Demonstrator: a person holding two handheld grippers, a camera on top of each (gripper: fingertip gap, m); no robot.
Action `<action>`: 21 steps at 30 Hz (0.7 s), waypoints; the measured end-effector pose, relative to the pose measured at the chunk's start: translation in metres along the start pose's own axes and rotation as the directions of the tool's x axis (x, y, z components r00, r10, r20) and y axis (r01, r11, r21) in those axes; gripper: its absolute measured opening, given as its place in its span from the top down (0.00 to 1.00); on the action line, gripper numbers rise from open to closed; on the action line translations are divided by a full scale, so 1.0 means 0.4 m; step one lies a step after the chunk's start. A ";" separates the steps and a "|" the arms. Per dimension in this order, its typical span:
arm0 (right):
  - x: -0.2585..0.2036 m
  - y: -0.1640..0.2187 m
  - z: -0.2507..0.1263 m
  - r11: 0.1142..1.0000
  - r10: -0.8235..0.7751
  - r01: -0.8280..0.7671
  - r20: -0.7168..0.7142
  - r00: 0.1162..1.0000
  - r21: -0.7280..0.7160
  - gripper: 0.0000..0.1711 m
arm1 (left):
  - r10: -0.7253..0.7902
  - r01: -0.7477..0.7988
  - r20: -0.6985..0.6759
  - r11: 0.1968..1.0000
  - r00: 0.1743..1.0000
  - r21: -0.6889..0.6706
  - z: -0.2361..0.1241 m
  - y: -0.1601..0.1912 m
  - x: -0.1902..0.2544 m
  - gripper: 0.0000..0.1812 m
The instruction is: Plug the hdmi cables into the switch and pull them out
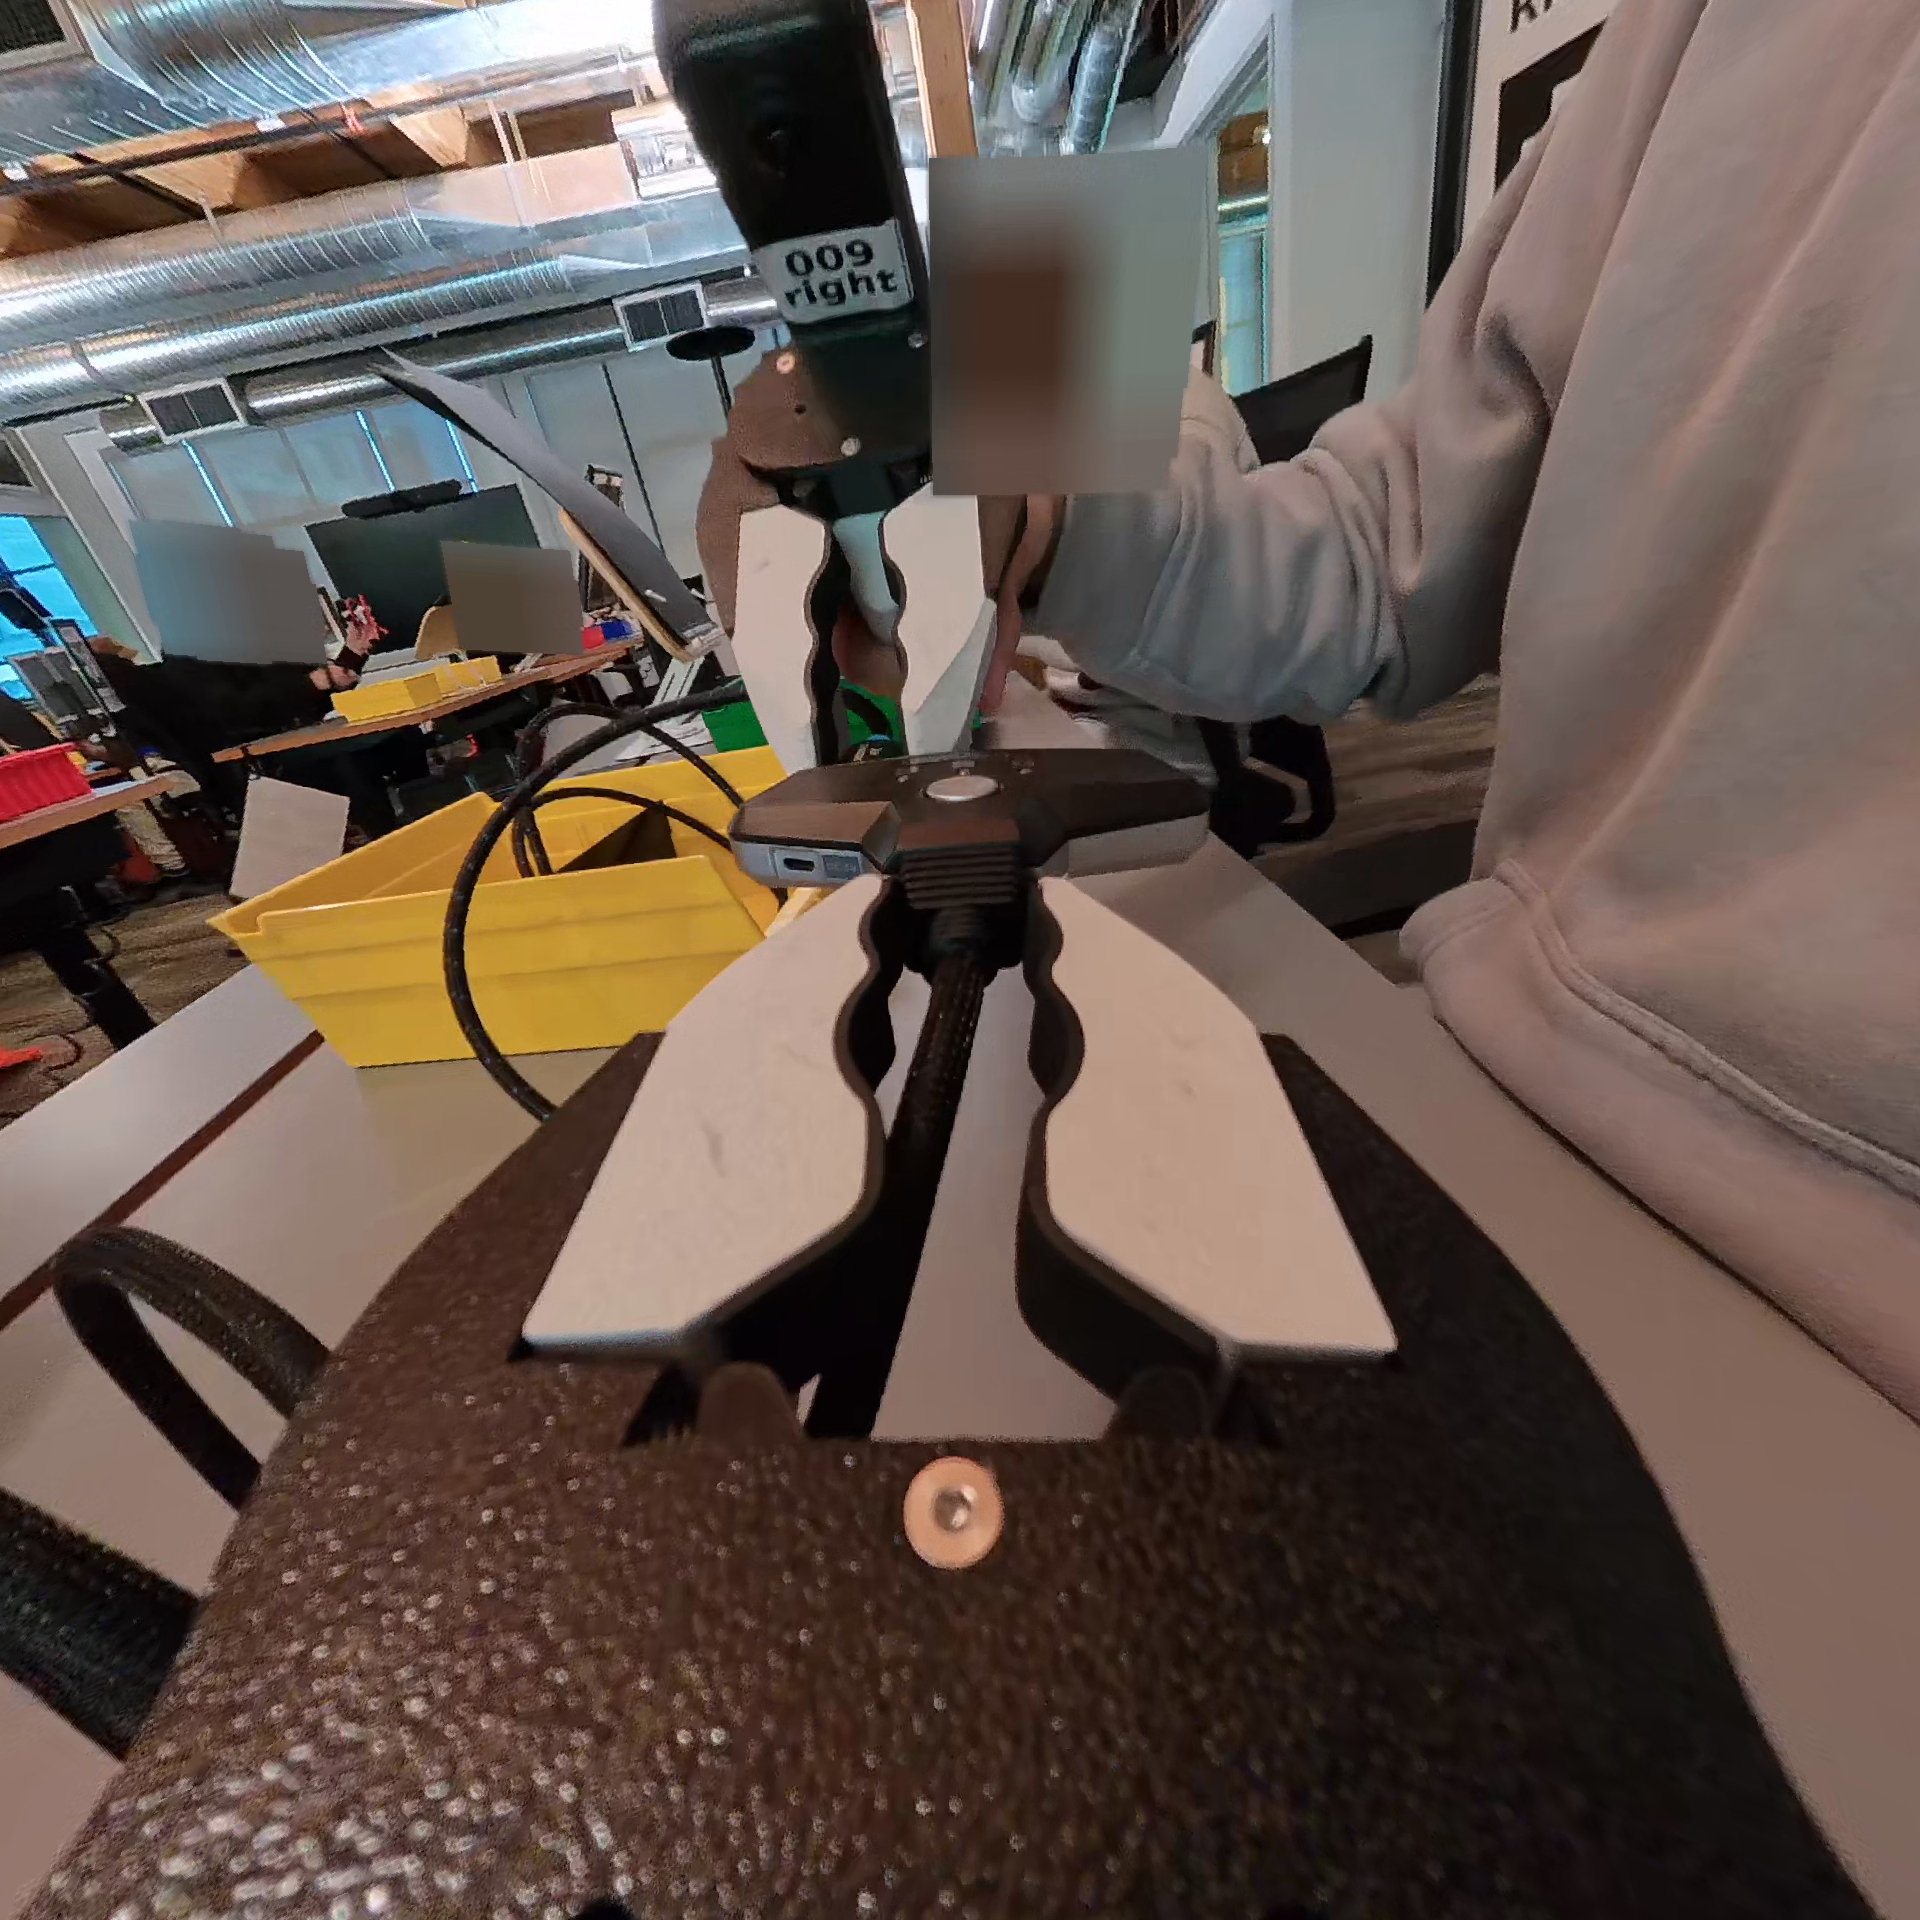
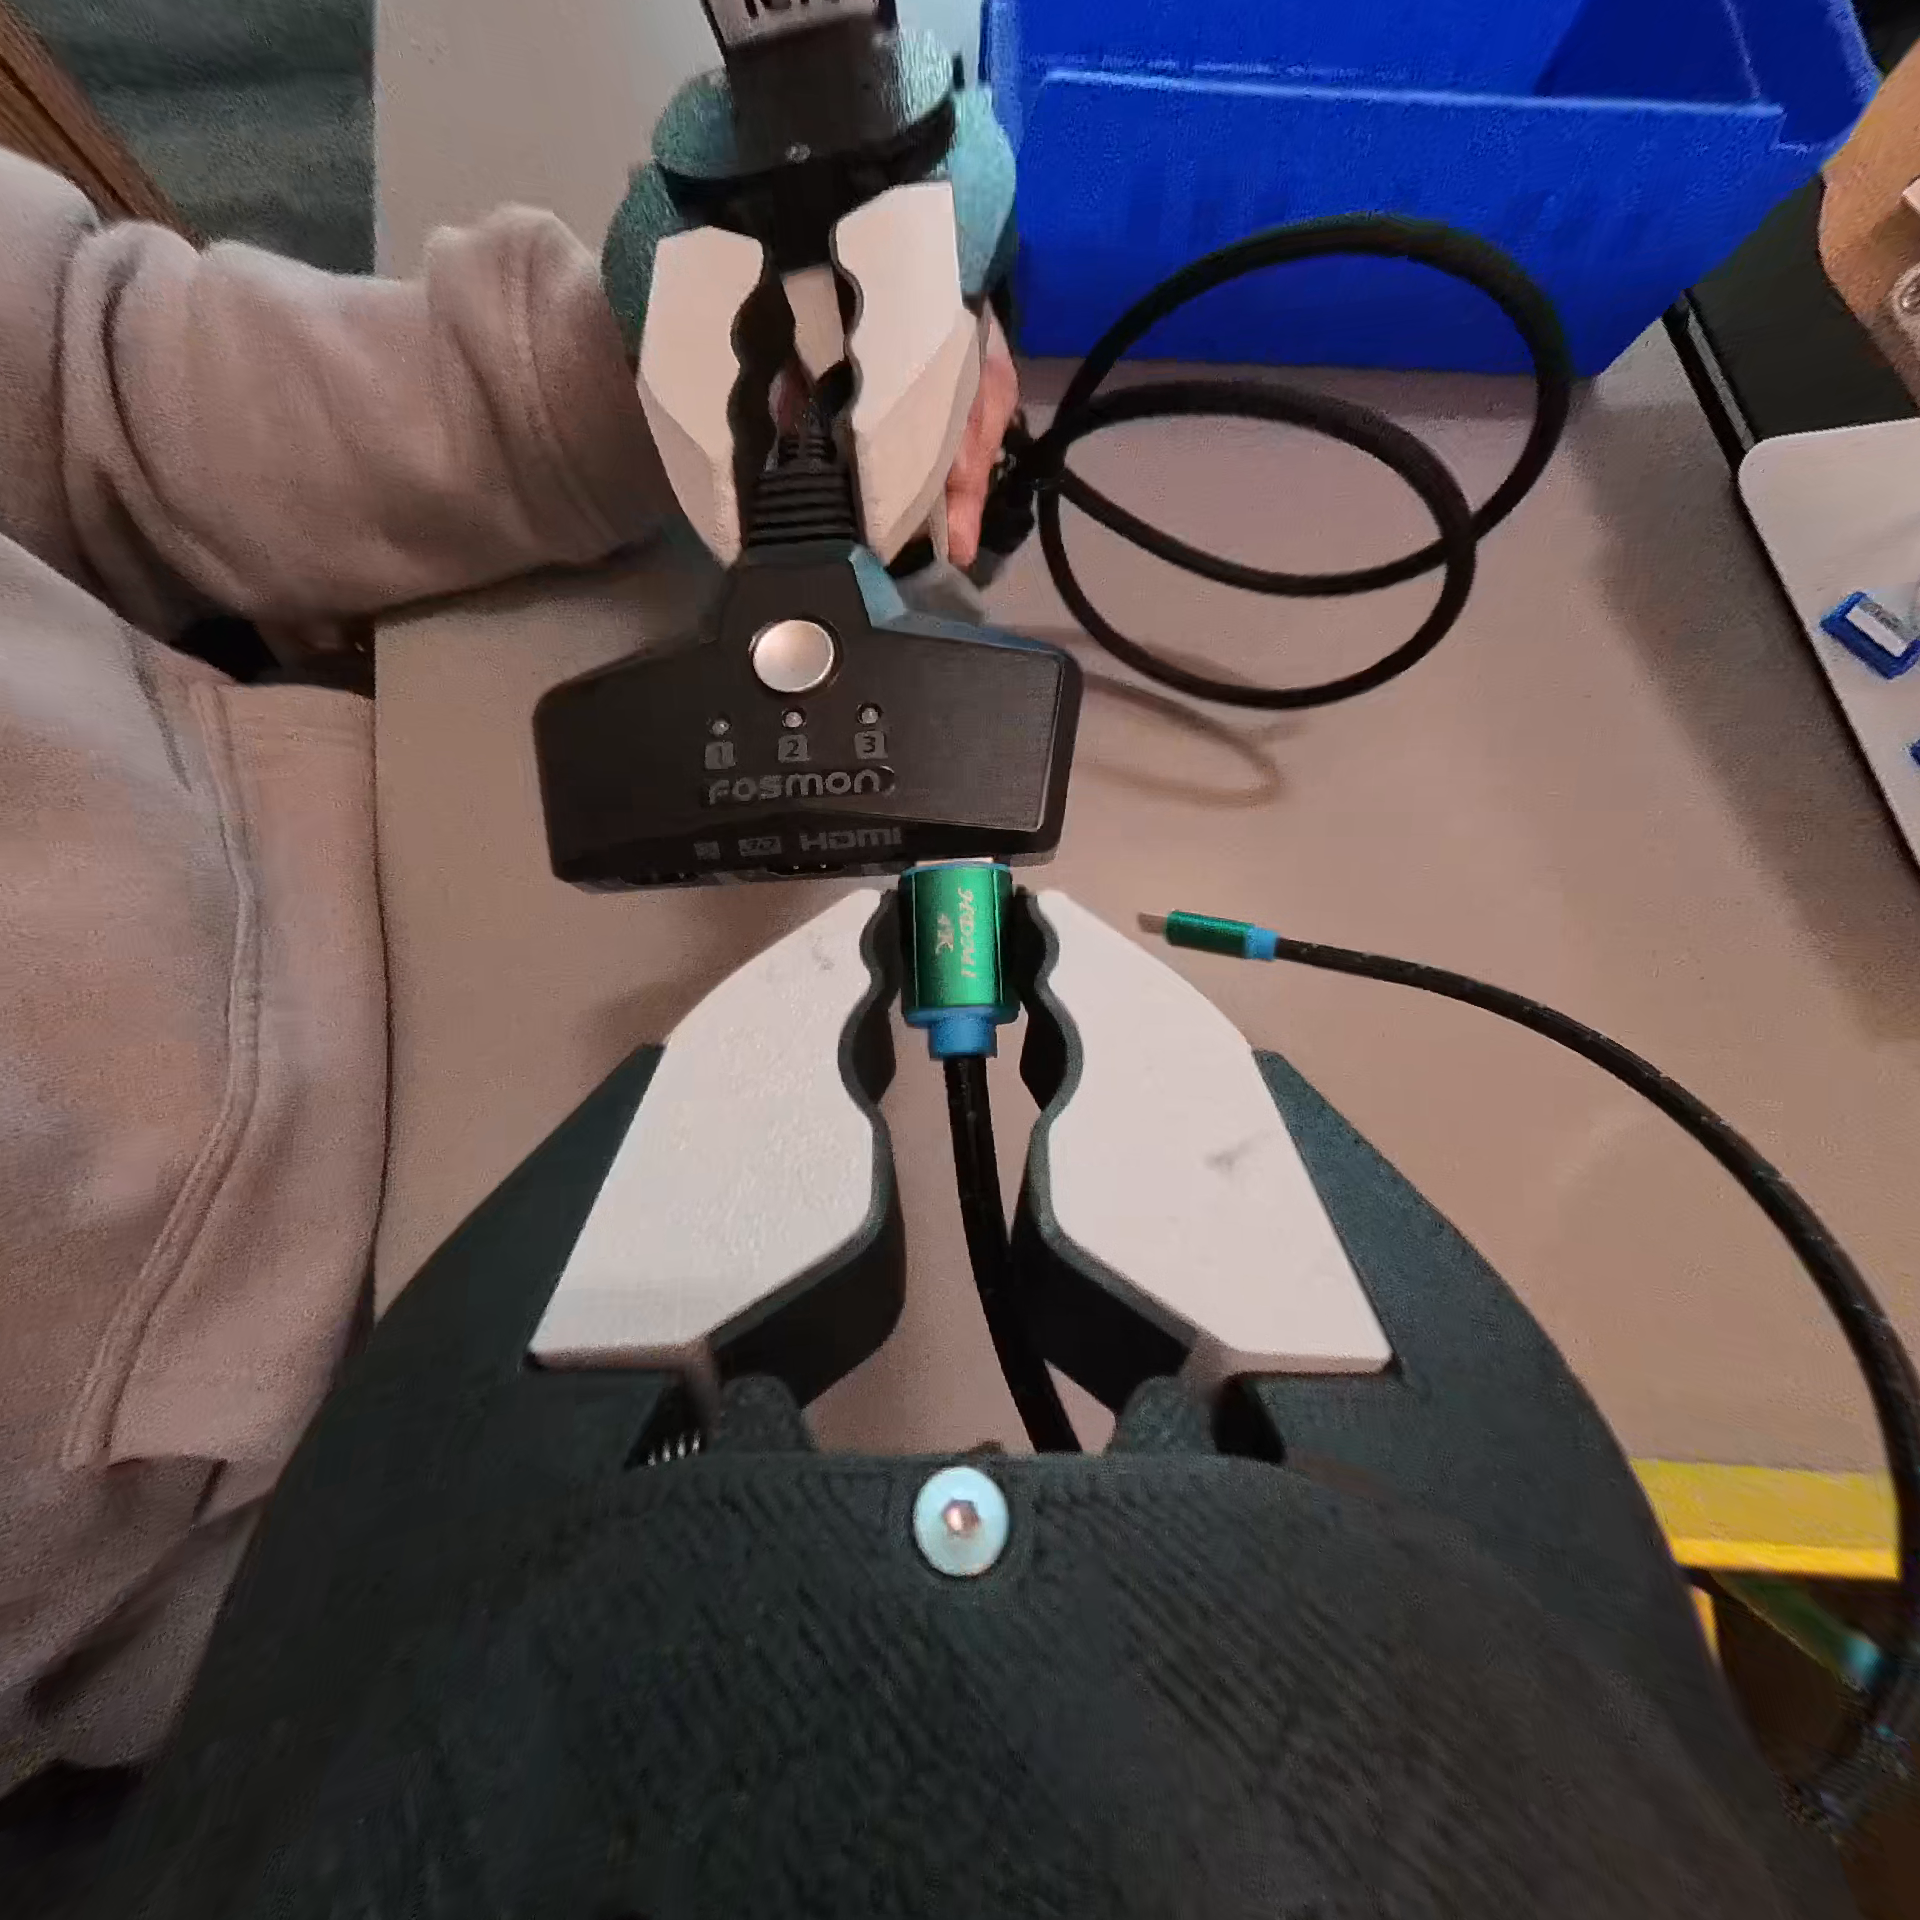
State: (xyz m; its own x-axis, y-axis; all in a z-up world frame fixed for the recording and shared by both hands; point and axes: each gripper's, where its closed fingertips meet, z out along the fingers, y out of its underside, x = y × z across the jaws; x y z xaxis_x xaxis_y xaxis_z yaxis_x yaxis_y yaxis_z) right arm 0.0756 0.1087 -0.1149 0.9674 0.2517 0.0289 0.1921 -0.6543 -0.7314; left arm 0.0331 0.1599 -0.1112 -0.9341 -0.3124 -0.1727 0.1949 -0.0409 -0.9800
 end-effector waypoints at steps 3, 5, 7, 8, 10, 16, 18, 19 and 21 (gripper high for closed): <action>0.135 0.100 -0.089 0.954 -0.143 0.036 -0.347 0.927 -0.297 0.88 | 0.024 -0.035 0.088 0.991 0.996 0.128 -0.081 -0.054 -0.024 0.88; 0.165 0.108 -0.181 0.991 0.019 -0.064 -0.358 0.934 -0.114 0.88 | 0.047 -0.086 0.179 0.973 0.983 0.216 -0.174 -0.112 -0.050 0.88; 0.198 0.091 -0.283 0.999 -0.007 -0.010 -0.443 0.897 -0.036 0.88 | 0.060 -0.108 0.228 0.973 0.972 0.206 -0.200 -0.120 -0.067 0.88; 0.219 0.104 -0.333 0.990 -0.122 0.065 -0.522 0.844 -0.126 0.88 | 0.056 -0.106 0.232 0.972 0.971 0.209 -0.196 -0.116 -0.067 0.88; 0.239 0.121 -0.408 0.970 -0.216 0.097 -0.596 0.773 -0.225 0.88 | 0.038 -0.084 0.197 0.969 0.980 0.231 -0.170 -0.108 -0.053 0.88; 0.221 0.217 -0.459 0.937 -0.324 0.184 -0.536 0.780 -0.298 0.88 | 0.007 -0.025 0.098 0.984 0.995 0.178 -0.107 -0.074 -0.030 0.88; 0.210 0.253 -0.432 0.930 -0.355 0.245 -0.498 0.791 -0.275 0.88 | -0.005 -0.010 0.082 0.984 0.997 0.178 -0.098 -0.068 -0.028 0.88; 0.209 0.274 -0.415 0.936 -0.342 0.243 -0.487 0.804 -0.256 0.88 | -0.007 -0.007 0.077 0.984 0.997 0.175 -0.095 -0.065 -0.026 0.88; 0.212 0.325 -0.374 0.947 -0.300 0.203 -0.459 0.837 -0.249 0.88 | -0.008 -0.005 0.076 0.985 0.997 0.174 -0.092 -0.064 -0.026 0.88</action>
State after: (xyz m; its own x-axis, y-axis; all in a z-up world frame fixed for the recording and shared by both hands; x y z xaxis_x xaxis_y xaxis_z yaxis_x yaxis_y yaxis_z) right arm 0.2072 -0.0616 -0.1054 0.8275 0.0794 0.5558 0.4190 -0.7462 -0.5173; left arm 0.0267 0.1991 -0.0881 -0.9103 -0.3833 -0.1567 0.2488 -0.2038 -0.9469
